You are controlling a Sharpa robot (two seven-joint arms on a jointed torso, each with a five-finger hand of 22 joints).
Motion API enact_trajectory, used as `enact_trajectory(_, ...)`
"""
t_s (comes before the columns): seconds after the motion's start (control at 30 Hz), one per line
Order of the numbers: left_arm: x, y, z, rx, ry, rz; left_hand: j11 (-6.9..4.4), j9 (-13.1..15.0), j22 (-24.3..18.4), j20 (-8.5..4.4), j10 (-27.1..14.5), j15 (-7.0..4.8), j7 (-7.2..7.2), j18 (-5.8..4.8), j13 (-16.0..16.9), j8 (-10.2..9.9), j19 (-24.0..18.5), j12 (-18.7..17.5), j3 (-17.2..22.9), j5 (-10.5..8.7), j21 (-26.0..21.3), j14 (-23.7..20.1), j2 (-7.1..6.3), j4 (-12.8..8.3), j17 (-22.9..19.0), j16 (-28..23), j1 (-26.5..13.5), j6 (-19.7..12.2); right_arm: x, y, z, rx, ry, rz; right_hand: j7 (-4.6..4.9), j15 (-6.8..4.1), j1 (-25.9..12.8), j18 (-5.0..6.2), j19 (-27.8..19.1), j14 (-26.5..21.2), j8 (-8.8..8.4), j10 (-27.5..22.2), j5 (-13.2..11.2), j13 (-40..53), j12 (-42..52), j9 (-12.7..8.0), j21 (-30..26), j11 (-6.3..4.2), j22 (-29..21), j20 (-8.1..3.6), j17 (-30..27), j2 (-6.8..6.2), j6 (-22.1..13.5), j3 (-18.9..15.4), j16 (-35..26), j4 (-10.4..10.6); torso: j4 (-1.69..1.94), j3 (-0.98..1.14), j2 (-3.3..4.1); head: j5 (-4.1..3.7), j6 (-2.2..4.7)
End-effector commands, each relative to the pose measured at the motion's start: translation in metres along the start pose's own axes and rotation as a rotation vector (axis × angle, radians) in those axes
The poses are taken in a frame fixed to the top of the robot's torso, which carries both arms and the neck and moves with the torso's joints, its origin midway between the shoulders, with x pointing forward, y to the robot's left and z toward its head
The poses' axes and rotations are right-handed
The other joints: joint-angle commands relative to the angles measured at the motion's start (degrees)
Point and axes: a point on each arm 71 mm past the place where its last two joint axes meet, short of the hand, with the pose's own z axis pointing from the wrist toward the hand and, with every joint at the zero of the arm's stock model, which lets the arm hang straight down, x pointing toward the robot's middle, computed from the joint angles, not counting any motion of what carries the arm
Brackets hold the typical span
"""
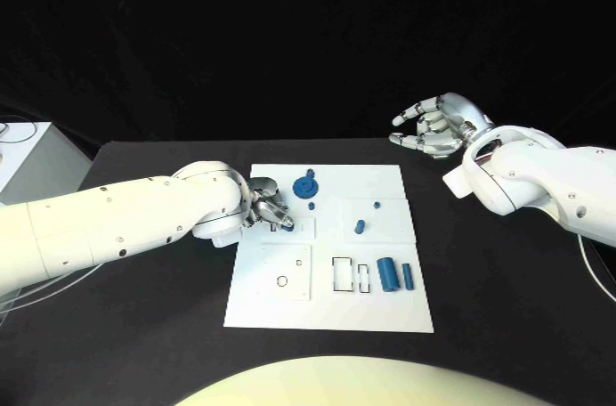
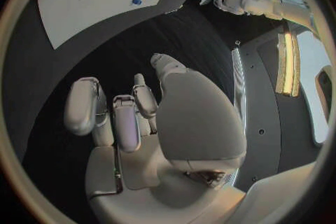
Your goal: Assemble the parts on the task board
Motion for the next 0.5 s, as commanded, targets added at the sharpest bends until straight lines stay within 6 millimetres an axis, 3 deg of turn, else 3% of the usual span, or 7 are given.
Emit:
enact_trajectory(0.03, 0.0023, -0.0014, 0.0001, 0.003, 0.021, 0.016, 0.0, 4.85, 0.05, -0.15, 0.33, -0.41, -2.53, -0.69, -0.02, 0.39, 0.35, 0.14, 10.36, 0.28, 0.22, 5.3, 0.67, -10.55, 13.04, 0.37, 0.01, 3.07, 0.0013, 0.0015, 0.0, -0.015, 0.01, -0.006, -0.03, 0.44, -0.44, 1.09, -0.32, 2.67, 0.26, -0.22, 0.37, -0.1, -0.37, -0.08, -0.19, -0.01, 0.54, -0.01, 4.28, -0.25, -0.39, 0.35, -0.35, 0.02, 0.0, 0.01, -0.06, 0.0, -0.08)
enact_trajectory(0.5, 0.0032, -0.0027, 0.0018, 0.002, 0.037, 0.026, -0.01, 4.96, 0.1, -0.21, 0.48, -0.43, -2.55, -0.71, 0.18, 0.39, 0.39, 0.24, 10.29, 0.17, 0.26, 5.31, 0.72, -10.5, 13.08, 0.4, -0.21, 3.11, 0.0019, 0.0015, 0.0004, -0.013, 0.013, -0.003, -0.03, 0.44, -0.44, 1.09, -0.32, 2.67, 0.26, -0.22, 0.37, -0.1, -0.37, -0.08, -0.19, -0.01, 0.54, -0.01, 4.28, -0.25, -0.39, 0.35, -0.35, 0.02, -0.04, 0.04, 0.0, 0.28, -0.39)
